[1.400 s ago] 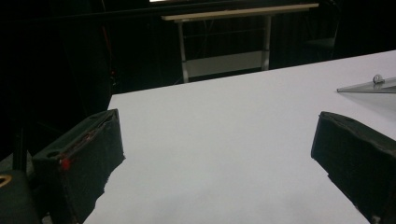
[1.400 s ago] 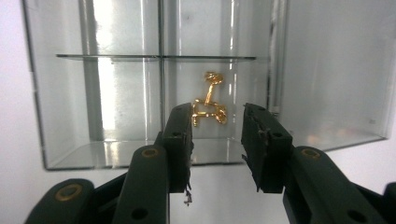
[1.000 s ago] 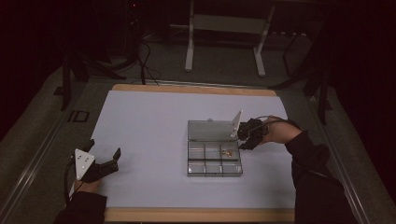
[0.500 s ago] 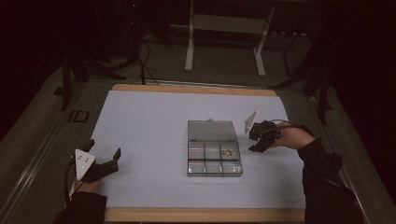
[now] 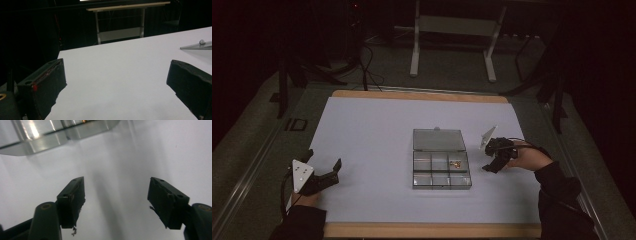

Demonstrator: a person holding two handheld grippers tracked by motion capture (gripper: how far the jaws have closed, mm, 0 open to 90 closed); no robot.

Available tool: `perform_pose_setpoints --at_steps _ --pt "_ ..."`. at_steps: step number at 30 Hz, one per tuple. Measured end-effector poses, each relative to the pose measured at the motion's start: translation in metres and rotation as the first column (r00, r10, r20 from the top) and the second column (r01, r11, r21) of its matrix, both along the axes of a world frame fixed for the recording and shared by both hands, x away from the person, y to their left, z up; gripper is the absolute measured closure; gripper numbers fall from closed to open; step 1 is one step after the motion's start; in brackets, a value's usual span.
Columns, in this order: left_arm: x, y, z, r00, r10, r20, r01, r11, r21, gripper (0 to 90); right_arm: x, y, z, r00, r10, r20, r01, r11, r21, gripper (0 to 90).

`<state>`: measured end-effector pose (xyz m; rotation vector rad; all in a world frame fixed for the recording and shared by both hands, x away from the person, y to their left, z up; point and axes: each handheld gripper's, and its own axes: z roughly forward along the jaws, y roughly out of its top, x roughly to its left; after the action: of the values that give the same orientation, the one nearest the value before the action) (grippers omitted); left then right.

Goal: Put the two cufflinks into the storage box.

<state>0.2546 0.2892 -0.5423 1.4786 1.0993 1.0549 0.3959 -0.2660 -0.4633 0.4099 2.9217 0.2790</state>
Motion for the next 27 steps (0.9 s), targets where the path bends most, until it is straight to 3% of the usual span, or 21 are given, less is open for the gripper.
perform_pose_setpoints --at_steps 4,5,8,11,12,14,19,20,21,25,27 --pt "0.0 0.0 0.0 1.0 0.0 0.0 0.0 1.0 0.001 2.6 0.001 -0.007 -0.005 0.9986 -0.053 0.009 0.052 0.998 0.024 21.7" --pt "0.0 0.0 0.0 1.0 -0.001 0.0 0.001 1.0 0.001 2.6 0.003 -0.012 -0.007 0.9938 -0.111 0.003 0.111 0.993 0.046 13.6" --pt "0.0 0.0 0.0 1.0 0.0 0.001 0.0 1.0 0.0 2.6 0.002 -0.02 -0.012 0.9879 -0.153 0.024 0.151 0.985 0.08 14.1" --pt "0.0 0.0 0.0 1.0 -0.001 0.001 0.001 1.0 0.001 2.6 0.001 -0.025 -0.017 0.987 -0.16 0.015 0.158 0.984 0.084 13.9" --pt "0.0 0.0 0.0 1.0 -0.001 0.001 0.001 1.0 0.002 2.6 -0.001 -0.03 -0.021 0.9814 -0.186 0.05 0.181 0.98 0.084 14.0" --pt "0.0 0.0 0.0 1.0 0.0 0.002 0.0 1.0 0.003 2.6 -0.001 -0.035 -0.024 0.9718 -0.225 0.071 0.216 0.97 0.11 13.9" --pt "0.0 0.0 0.0 1.0 0.0 0.002 0.0 1.0 0.004 2.6 -0.001 -0.053 -0.029 0.9366 -0.342 0.074 0.316 0.917 0.244 14.2" --pt "0.0 0.0 0.0 1.0 0.0 0.002 0.0 1.0 0.004 2.6 -0.001 -0.053 -0.029 0.9366 -0.342 0.074 0.316 0.917 0.244 14.2" --pt "0.0 0.0 0.0 1.0 0.0 0.002 0.0 1.0 0.003 2.6 -0.001 -0.059 -0.032 0.9204 -0.382 0.084 0.348 0.899 0.266 14.3" --pt "0.0 0.0 0.0 1.0 -0.001 0.002 0.001 1.0 0.002 2.6 -0.004 -0.071 -0.036 0.8754 -0.466 0.129 0.412 0.859 0.304 14.3" --pt "0.0 0.0 0.0 1.0 -0.001 0.003 0.001 1.0 0.002 2.6 -0.006 -0.076 -0.037 0.845 -0.513 0.151 0.446 0.832 0.329 14.3"
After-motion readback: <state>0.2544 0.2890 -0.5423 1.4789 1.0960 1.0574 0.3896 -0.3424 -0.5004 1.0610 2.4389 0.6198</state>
